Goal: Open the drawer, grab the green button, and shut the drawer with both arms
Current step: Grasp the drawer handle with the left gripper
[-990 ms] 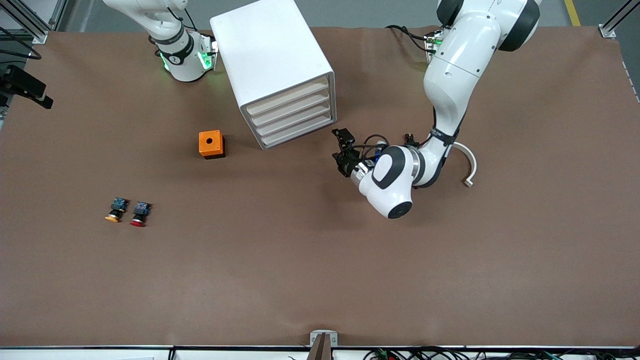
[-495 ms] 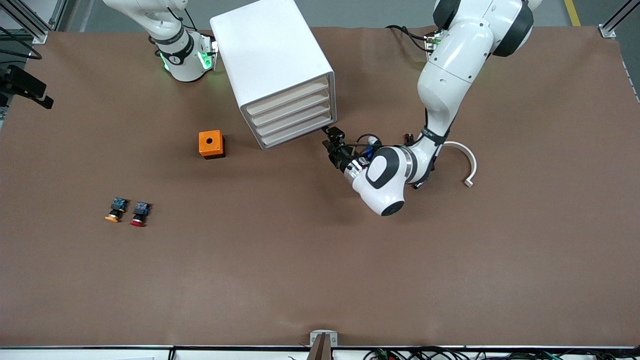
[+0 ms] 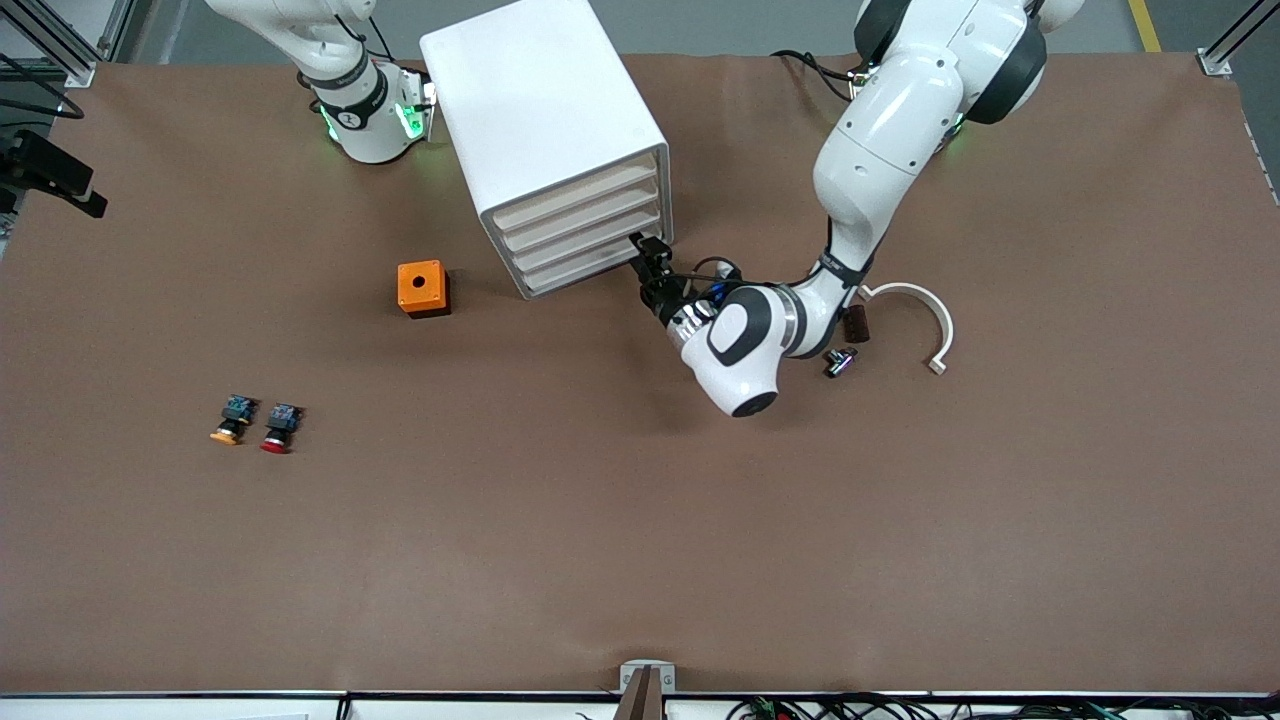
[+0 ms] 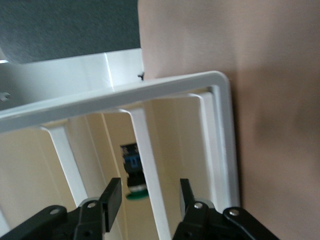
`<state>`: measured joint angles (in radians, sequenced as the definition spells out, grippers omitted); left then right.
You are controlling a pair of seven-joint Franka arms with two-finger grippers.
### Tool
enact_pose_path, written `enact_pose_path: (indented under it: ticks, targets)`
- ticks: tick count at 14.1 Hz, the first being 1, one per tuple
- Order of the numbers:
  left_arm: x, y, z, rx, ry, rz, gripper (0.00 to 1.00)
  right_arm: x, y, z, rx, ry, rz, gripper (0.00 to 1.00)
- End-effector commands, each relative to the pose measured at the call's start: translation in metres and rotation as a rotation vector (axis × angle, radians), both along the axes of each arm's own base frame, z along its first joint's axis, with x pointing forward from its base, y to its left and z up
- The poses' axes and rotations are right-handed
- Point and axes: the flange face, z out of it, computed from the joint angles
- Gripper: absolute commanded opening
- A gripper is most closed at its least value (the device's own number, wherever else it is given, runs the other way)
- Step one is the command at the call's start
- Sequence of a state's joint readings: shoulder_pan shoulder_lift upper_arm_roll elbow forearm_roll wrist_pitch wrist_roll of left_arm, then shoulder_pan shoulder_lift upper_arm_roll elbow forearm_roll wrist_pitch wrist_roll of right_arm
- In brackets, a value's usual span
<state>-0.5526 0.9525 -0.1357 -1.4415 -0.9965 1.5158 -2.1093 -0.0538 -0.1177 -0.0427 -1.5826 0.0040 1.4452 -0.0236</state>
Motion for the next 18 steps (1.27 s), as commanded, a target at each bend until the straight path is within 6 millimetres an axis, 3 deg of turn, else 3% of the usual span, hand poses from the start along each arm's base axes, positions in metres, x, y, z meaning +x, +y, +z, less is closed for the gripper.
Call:
enact_pose_path:
  ticks: [1,3,8,9,12,18]
  targets:
    - [-0.018,-0.01,-0.005,0.008,0.059,-0.035,0.54,0.002,0.0,0.002,-0.011,-0.002,-0.01,1.0]
    - [-0.033,-0.016,-0.007,0.015,0.072,-0.07,0.53,0.002,0.001,0.002,-0.011,-0.002,-0.008,1.0]
    - [-0.034,-0.015,-0.014,0.02,0.085,-0.066,0.17,0.002,0.001,0.002,-0.011,-0.005,-0.008,1.0]
    - [-0.034,-0.015,-0.014,0.021,0.087,-0.066,0.13,0.002,0.002,0.002,-0.011,-0.005,-0.007,1.0]
    - [-0.032,-0.014,-0.013,0.018,0.087,-0.061,0.06,0.003,0.003,0.003,-0.012,-0.008,-0.005,1.0]
    - [-0.012,0.001,-0.013,0.014,0.083,-0.014,0.09,0.003,0.001,0.003,-0.012,-0.012,-0.008,1.0]
